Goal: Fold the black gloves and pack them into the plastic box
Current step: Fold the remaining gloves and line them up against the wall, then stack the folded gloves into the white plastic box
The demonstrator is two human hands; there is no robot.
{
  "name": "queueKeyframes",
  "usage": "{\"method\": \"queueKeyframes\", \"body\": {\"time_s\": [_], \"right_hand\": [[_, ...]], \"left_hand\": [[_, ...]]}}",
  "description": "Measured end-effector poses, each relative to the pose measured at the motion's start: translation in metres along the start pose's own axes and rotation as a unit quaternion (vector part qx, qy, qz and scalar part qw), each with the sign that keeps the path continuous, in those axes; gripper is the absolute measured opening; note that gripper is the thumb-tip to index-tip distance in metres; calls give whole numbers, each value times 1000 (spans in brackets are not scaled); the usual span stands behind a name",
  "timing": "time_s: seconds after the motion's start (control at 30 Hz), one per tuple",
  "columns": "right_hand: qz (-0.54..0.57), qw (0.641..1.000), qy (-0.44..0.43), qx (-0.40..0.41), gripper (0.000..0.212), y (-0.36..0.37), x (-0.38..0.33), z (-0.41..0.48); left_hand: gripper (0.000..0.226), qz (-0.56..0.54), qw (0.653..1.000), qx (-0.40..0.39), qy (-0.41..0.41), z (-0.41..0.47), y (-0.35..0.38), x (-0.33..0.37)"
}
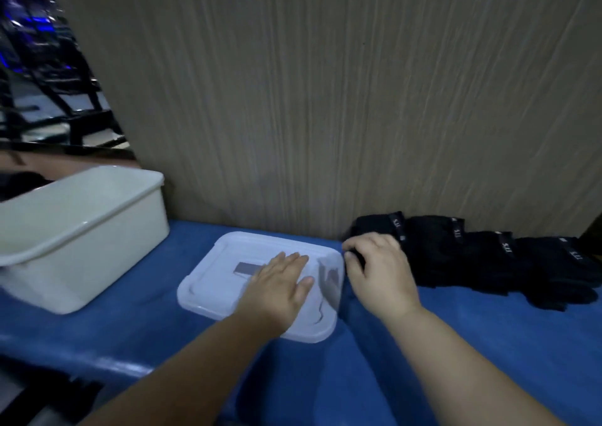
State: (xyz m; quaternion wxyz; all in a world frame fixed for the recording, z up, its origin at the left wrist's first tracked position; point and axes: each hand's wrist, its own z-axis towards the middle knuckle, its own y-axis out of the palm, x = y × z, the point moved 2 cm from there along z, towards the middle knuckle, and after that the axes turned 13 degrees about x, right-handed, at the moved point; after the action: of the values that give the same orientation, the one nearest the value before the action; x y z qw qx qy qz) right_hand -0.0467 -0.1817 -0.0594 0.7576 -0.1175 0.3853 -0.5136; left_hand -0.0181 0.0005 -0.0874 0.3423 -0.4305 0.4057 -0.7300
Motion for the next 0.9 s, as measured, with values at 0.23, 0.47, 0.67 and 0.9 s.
{"method": "queueKeyframes", "body": {"time_s": [0.23, 0.47, 0.67, 0.9], "right_hand": [[104, 978, 66, -168, 17, 58, -84, -20], [183, 945, 87, -255, 14, 115, -189, -5], [259, 914, 116, -290, 32, 152, -275, 10], [82, 948, -127, -280, 48, 181, -324, 19]], "left_hand": [[46, -65, 974, 107, -188, -47, -63, -82], [17, -240, 843, 322, -358, -86, -136, -158], [28, -329, 702, 422, -470, -97, -183, -204], [51, -409, 641, 391, -519, -76, -195, -238]]}}
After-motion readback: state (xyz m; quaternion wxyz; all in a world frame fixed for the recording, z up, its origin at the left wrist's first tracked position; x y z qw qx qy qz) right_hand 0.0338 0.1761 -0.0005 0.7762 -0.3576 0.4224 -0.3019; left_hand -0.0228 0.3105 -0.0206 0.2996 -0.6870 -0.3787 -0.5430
